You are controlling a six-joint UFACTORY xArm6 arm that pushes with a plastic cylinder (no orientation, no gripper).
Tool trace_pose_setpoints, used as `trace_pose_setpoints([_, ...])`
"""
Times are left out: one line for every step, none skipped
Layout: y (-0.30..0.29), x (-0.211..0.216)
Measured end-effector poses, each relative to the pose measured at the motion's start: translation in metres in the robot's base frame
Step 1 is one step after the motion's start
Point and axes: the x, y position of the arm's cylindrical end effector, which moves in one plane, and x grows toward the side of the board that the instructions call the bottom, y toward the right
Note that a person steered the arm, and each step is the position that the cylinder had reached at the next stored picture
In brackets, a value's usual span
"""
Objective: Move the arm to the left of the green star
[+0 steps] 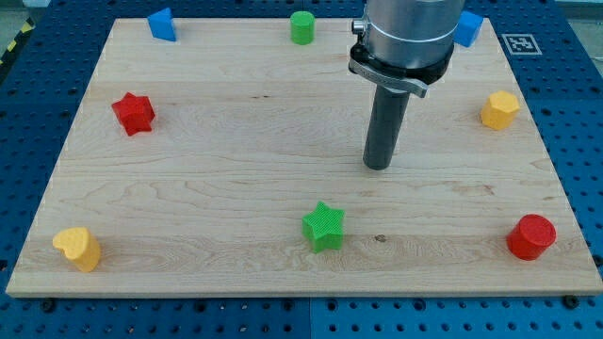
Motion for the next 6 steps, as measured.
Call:
trace_pose_setpoints([0.0, 0.0])
trace_pose_setpoints([-0.014, 0.001])
trace_pose_setpoints([-0.05, 0.015])
trace_pose_setpoints([-0.062, 0.015])
trace_pose_setpoints([-0.069, 0.017])
trace_pose_setpoints([-0.101, 0.031])
